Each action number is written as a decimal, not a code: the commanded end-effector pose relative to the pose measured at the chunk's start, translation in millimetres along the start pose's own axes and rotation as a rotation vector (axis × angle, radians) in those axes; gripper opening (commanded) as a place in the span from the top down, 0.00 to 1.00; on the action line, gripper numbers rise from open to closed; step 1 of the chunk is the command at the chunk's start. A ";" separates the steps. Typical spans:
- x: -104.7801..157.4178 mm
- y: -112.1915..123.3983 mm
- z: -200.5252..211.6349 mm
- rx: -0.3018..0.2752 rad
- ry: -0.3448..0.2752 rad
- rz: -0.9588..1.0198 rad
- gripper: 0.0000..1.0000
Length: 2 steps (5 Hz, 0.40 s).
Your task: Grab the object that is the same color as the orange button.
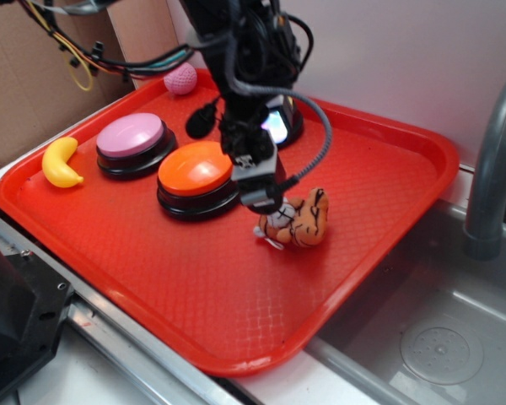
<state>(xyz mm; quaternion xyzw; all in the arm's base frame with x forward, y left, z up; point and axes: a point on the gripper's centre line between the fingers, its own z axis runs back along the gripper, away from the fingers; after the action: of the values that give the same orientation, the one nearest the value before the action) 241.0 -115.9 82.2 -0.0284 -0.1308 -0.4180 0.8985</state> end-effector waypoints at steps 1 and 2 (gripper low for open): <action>5.4 4.0 -25.5 -0.016 0.010 -0.025 0.00; 1.9 3.5 -38.5 -0.041 0.021 -0.042 0.00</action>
<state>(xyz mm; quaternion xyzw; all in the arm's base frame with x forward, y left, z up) 246.2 -116.7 34.5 -0.0475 -0.0865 -0.4344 0.8953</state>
